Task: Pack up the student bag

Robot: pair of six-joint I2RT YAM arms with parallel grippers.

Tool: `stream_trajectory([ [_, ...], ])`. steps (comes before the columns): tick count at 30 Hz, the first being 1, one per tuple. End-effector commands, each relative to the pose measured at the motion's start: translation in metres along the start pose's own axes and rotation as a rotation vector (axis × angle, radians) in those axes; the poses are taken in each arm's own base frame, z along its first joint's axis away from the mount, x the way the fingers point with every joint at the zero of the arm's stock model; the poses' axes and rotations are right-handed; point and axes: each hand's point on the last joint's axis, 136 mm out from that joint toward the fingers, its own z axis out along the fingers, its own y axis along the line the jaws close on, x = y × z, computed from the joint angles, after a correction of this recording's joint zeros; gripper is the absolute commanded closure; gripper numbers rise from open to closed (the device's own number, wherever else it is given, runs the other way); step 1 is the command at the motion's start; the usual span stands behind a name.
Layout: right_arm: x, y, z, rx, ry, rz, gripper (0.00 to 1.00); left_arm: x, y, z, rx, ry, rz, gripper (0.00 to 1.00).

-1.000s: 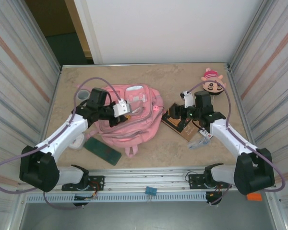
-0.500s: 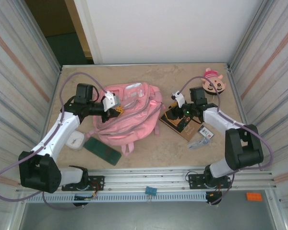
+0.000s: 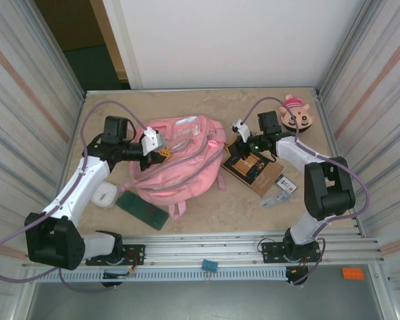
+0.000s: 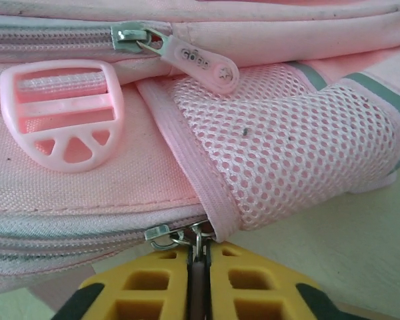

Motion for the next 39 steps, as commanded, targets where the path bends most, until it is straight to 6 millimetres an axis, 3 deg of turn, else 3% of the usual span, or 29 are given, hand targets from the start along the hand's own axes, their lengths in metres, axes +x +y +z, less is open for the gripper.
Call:
stream_trajectory([
  [1,0.0,0.018,0.001,-0.087,0.014,-0.012,1.0,-0.045,0.0,-0.016,-0.017,-0.145,0.137,1.0],
  [4,0.0,0.029,-0.004,-0.121,0.025,0.0,1.0,-0.036,0.016,-0.015,-0.097,-0.097,0.119,1.0],
  [8,-0.003,0.06,-0.009,-0.201,0.036,0.01,1.0,-0.019,0.045,-0.013,-0.246,-0.002,0.041,1.0],
  [14,-0.011,0.091,-0.02,-0.278,0.053,0.062,1.0,0.009,0.064,-0.003,-0.402,0.175,0.031,1.0],
  [19,-0.029,0.106,-0.03,-0.33,0.014,0.123,1.0,0.016,0.066,-0.001,-0.44,0.206,0.006,1.0],
  [25,-0.036,0.139,-0.02,-0.426,0.034,0.141,1.0,0.008,0.053,0.009,-0.403,0.141,-0.008,1.0],
  [28,-0.025,0.12,-0.019,-0.35,0.058,0.174,0.99,-0.001,0.041,0.01,-0.351,0.097,0.035,1.0],
  [31,-0.012,0.079,-0.021,-0.198,0.084,0.245,0.99,-0.01,0.032,0.005,-0.311,0.057,0.076,1.0],
  [39,0.001,0.019,-0.024,0.008,0.08,0.313,0.97,-0.032,0.01,-0.009,-0.202,-0.076,0.12,1.0],
])
